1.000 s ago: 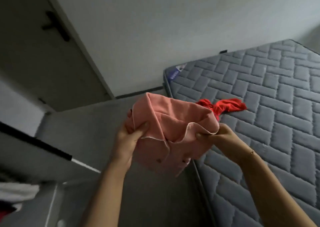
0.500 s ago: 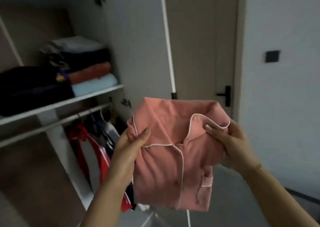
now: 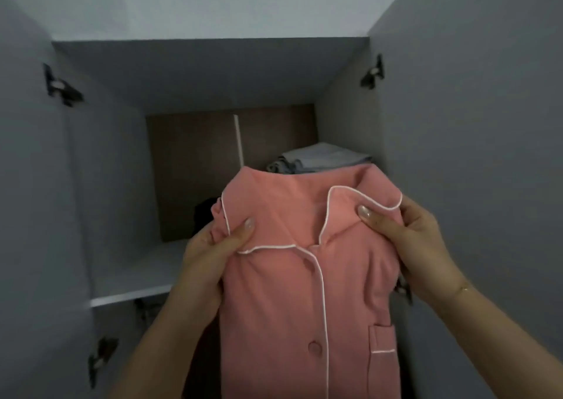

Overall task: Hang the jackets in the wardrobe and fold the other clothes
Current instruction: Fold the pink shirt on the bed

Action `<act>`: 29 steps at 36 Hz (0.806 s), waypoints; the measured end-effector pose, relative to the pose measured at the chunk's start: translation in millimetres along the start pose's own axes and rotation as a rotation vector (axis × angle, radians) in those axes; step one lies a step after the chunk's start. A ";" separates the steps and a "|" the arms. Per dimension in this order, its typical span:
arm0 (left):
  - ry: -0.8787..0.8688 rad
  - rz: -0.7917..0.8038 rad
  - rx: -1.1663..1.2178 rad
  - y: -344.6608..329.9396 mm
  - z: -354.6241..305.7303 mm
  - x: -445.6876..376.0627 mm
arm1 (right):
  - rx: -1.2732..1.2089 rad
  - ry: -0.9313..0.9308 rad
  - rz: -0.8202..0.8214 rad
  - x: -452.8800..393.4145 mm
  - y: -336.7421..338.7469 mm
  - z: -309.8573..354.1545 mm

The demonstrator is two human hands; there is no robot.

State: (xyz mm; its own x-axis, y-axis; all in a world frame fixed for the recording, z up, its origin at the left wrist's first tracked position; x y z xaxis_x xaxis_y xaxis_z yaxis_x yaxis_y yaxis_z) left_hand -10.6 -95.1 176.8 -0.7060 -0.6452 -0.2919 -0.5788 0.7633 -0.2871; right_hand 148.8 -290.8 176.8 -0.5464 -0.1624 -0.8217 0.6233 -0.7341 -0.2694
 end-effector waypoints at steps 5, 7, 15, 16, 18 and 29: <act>0.014 -0.083 -0.056 21.9 -53.2 -71.3 | -0.095 0.069 0.047 -90.6 -60.5 -42.8; 0.015 -0.102 -0.099 30.1 -76.7 -104.5 | -0.110 0.078 0.072 -130.6 -87.1 -61.5; 0.033 -0.151 -0.095 63.1 -154.4 -290.5 | 0.152 0.165 0.003 -307.3 -193.5 -147.1; 0.034 -0.142 -0.079 66.6 -155.5 -316.0 | 0.215 0.157 0.005 -325.5 -202.6 -162.0; 0.040 -0.164 -0.089 74.6 -147.6 -360.9 | 0.421 0.141 0.029 -351.9 -215.5 -193.0; 0.454 -0.120 -0.529 148.6 -17.9 -421.0 | 1.055 -0.039 1.025 -251.7 -230.7 -278.9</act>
State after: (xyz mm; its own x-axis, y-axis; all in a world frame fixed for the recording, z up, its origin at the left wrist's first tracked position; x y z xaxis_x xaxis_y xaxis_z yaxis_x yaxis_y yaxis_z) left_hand 193.3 290.6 273.3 -0.6588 -0.7358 0.1566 -0.7025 0.6762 0.2218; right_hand 298.5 103.4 305.7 -0.1522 -0.9014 -0.4053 0.0602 -0.4178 0.9065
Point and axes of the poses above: each hand's wrist, its own x-axis away from the middle knuckle, its own y-axis out of the back of the hand, z = x × y, the point moved 4 cm from there along -x, towards the middle knuckle, and after that the axes turned 12 degrees about y, right-handed, at the moved point
